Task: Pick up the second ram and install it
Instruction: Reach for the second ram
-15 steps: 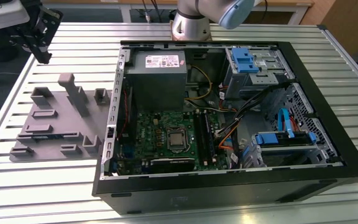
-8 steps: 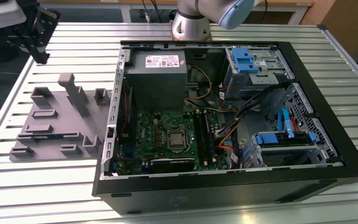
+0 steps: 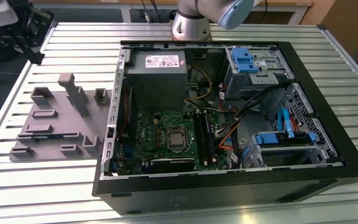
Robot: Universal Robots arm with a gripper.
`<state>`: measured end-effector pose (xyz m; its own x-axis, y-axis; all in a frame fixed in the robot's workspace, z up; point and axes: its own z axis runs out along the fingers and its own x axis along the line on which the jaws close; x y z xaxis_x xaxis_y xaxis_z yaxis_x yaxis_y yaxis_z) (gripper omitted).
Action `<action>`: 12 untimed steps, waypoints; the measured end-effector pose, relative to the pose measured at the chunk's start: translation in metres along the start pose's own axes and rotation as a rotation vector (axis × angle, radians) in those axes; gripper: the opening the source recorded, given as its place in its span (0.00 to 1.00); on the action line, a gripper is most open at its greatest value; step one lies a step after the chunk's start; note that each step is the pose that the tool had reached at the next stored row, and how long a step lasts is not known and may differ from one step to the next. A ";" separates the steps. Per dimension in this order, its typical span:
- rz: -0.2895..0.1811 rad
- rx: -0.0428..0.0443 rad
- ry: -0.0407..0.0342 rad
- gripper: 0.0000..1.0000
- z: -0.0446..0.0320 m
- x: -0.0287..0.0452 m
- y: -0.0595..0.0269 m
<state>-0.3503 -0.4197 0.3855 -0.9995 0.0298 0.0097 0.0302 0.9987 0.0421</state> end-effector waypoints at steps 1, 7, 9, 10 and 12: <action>0.000 0.0000 0.0000 0.11 0.0000 0.0018 -0.0001; 0.000 0.0000 0.0000 0.11 0.0007 0.0129 -0.0004; 0.000 0.0000 0.0000 0.11 0.0009 0.0169 -0.0006; 0.000 0.0000 -0.0001 0.11 0.0011 0.0189 -0.0007; 0.000 0.0000 0.0000 0.11 0.0013 0.0229 -0.0010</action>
<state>-0.3733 -0.4200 0.3844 -0.9995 0.0299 0.0097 0.0302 0.9987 0.0421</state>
